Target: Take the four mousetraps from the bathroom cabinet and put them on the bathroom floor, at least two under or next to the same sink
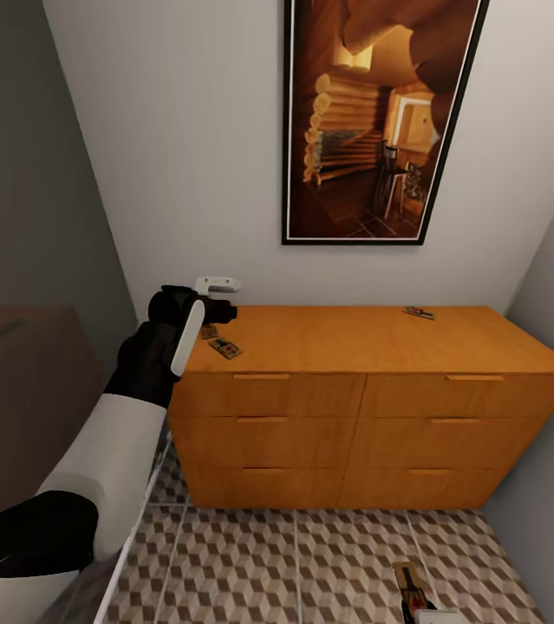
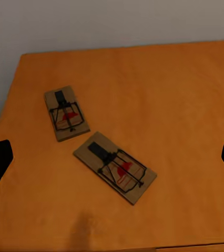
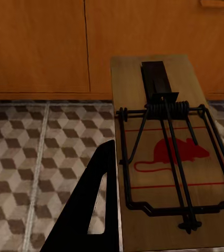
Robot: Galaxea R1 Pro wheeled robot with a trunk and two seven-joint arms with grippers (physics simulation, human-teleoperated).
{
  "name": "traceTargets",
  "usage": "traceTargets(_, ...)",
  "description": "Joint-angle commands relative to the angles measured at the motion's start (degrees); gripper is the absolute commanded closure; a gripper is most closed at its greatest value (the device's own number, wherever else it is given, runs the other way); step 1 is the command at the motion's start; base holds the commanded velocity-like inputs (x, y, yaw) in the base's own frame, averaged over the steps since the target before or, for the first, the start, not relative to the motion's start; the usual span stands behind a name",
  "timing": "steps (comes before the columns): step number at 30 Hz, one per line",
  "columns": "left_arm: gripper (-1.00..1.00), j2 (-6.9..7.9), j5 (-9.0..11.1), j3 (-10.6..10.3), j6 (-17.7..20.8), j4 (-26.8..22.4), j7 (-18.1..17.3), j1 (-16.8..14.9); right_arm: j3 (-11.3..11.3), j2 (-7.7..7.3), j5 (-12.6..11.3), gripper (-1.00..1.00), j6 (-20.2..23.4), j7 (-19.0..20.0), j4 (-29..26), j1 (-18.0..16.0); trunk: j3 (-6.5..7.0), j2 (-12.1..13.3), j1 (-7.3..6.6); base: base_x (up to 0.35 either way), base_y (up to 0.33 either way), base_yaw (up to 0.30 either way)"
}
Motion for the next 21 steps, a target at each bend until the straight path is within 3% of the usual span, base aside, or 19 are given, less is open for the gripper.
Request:
traceTargets(1, -1.0, -0.01, 0.4, -0.07, 0.18, -0.02, 0.46, -0.05, -0.01, 0.0, -0.01, 1.0, -0.16, -0.03, 0.02, -0.02, -0.06, -0.03, 0.0, 0.031, 0.0, 0.241)
traceTargets(8, -1.0, -0.01, 0.4, -0.08, 0.18, -0.04, 0.46, -0.05, -0.01, 0.0, -0.01, 1.0, -0.15, 0.01, 0.02, -0.02, -0.06, -0.03, 0.0, 0.009, 0.0, 0.223)
traceTargets(21, -1.0, -0.01, 0.46, -0.15, 0.18, 0.11, 0.46, -0.05, -0.01, 0.08, -0.01, 1.0, -0.15, 0.0, 0.02, -0.02, -0.06, -0.03, 0.0, 0.035, 0.0, 0.019)
